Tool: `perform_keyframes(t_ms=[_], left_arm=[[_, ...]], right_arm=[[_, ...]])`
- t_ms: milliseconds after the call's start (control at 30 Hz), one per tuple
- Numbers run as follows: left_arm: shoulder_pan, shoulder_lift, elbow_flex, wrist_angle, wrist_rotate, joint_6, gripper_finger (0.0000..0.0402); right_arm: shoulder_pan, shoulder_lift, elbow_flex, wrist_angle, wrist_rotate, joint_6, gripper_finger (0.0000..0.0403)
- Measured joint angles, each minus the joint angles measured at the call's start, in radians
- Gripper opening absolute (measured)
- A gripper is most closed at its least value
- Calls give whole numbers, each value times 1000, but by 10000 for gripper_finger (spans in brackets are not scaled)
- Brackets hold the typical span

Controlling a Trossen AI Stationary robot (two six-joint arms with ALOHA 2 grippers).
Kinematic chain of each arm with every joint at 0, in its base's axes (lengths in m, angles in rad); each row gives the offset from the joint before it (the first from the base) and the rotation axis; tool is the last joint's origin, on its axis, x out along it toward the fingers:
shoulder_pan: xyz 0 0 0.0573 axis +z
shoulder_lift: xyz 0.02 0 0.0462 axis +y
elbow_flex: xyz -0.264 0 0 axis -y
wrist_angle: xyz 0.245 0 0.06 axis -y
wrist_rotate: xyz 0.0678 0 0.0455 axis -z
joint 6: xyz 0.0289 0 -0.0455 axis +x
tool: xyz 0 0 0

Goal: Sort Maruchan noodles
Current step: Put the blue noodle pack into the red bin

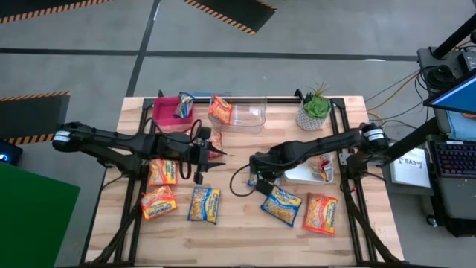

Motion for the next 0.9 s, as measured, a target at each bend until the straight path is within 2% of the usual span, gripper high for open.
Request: perform_keyframes(t_ms=[200, 533, 667, 767, 900], left_arm=[[0, 2, -1, -28, 0, -2, 135], [0, 3, -3, -34, 0, -3, 135], [0, 3, -3, -34, 0, -7, 135], [0, 3, -3, -34, 0, -11, 135], [0, 3, -3, -34, 0, -18, 135]], right_arm=[[-10, 54, 19, 1, -36, -5, 61], [-20, 68, 20, -12, -33, -162, 196], [-23, 63, 20, -10, 30, -245, 241], [-32, 69, 19, -5, 81, -285, 265], [-52, 96, 19, 6, 90, -288, 276]])
